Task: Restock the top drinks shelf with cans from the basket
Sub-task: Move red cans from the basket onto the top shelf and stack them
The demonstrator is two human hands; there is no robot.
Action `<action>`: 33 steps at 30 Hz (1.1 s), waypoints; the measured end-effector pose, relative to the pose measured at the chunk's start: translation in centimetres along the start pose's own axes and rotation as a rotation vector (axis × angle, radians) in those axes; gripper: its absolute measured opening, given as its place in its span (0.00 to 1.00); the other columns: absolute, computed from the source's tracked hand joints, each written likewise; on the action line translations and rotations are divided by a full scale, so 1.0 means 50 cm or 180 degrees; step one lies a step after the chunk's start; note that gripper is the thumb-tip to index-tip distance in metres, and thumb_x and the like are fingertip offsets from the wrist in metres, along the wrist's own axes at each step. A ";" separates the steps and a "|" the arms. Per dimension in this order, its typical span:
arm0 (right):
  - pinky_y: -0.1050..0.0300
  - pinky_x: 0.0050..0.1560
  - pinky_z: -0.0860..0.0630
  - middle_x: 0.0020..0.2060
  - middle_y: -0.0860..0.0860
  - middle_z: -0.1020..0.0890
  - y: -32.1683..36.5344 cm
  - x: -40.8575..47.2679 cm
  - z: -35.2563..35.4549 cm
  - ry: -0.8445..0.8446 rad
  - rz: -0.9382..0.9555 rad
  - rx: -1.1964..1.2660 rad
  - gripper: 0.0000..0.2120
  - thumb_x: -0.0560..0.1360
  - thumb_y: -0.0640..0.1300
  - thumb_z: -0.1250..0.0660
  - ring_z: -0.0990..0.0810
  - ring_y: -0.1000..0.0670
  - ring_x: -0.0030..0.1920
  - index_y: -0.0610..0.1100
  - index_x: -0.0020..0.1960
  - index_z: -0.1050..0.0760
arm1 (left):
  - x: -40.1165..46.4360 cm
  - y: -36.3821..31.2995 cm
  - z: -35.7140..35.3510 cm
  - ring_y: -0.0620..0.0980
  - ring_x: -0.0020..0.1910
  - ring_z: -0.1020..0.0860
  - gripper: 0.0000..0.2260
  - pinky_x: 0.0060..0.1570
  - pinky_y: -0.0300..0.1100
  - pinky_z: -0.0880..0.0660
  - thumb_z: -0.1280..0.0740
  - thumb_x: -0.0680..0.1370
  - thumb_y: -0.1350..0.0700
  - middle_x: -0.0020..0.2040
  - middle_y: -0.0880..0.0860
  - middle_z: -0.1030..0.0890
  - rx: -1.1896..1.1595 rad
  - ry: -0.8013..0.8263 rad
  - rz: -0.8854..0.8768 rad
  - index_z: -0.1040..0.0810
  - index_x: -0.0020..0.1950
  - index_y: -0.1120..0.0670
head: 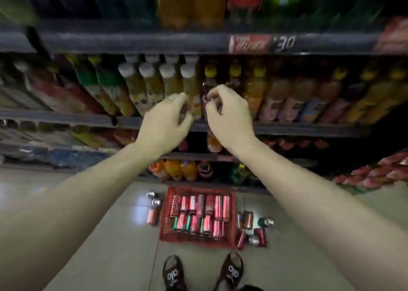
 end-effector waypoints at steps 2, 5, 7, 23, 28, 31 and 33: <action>0.46 0.46 0.21 0.46 0.49 0.19 -0.088 -0.050 -0.100 0.0287 -0.0379 0.0022 0.06 0.81 0.44 0.37 0.21 0.47 0.44 0.44 0.54 0.23 | -0.055 0.072 -0.094 0.55 0.44 0.23 0.04 0.38 0.49 0.30 0.35 0.81 0.55 0.43 0.48 0.26 -0.0026 0.0214 0.0233 0.29 0.48 0.52; 0.47 0.48 0.20 0.46 0.49 0.18 -0.238 -0.142 -0.272 0.0685 -0.0939 0.0076 0.05 0.80 0.44 0.36 0.19 0.47 0.46 0.45 0.54 0.23 | -0.152 0.181 -0.255 0.54 0.46 0.22 0.02 0.42 0.53 0.24 0.35 0.80 0.54 0.45 0.49 0.22 -0.0172 0.0458 0.0623 0.26 0.50 0.52; 0.47 0.48 0.20 0.47 0.49 0.17 -0.347 -0.220 -0.381 0.0857 -0.1351 0.0122 0.05 0.80 0.45 0.35 0.18 0.46 0.47 0.45 0.54 0.23 | -0.226 0.254 -0.373 0.54 0.47 0.22 0.03 0.45 0.51 0.25 0.36 0.80 0.54 0.46 0.49 0.22 -0.0276 0.0683 0.0885 0.25 0.51 0.52; 0.61 0.30 0.33 0.50 0.47 0.17 -1.081 -0.713 -1.082 0.1998 -0.2421 -0.0119 0.16 0.82 0.49 0.38 0.23 0.53 0.34 0.45 0.68 0.29 | -0.732 0.760 -1.316 0.68 0.78 0.37 0.41 0.76 0.54 0.34 0.30 0.80 0.52 0.80 0.69 0.41 -0.0703 0.2280 0.3138 0.51 0.83 0.63; 0.59 0.38 0.30 0.55 0.48 0.20 -1.159 -0.744 -1.194 0.1745 -0.2169 -0.0132 0.18 0.81 0.51 0.34 0.22 0.50 0.47 0.43 0.66 0.28 | -0.763 0.834 -1.424 0.70 0.79 0.39 0.47 0.77 0.58 0.36 0.30 0.81 0.49 0.81 0.71 0.46 -0.0630 0.2218 0.3419 0.61 0.84 0.60; 0.58 0.40 0.29 0.55 0.48 0.21 -1.171 -0.755 -1.192 0.1590 -0.2118 -0.0111 0.13 0.81 0.49 0.34 0.22 0.48 0.50 0.42 0.61 0.27 | -0.768 0.857 -1.444 0.70 0.80 0.43 0.48 0.78 0.60 0.39 0.28 0.80 0.48 0.82 0.71 0.49 -0.0727 0.1994 0.3548 0.60 0.84 0.62; 0.57 0.41 0.30 0.55 0.47 0.21 -1.176 -0.764 -1.177 0.1575 -0.2199 -0.0160 0.10 0.80 0.46 0.34 0.21 0.48 0.49 0.43 0.59 0.27 | -0.767 0.866 -1.443 0.72 0.81 0.47 0.50 0.79 0.62 0.42 0.27 0.79 0.48 0.83 0.70 0.52 -0.0683 0.1912 0.3616 0.61 0.83 0.62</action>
Point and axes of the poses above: each hand's wrist, its own x-axis towards the middle knuckle, its own z-axis out of the back of the hand, y = z × x, the point moved 7 cm from there along x, towards the middle knuckle
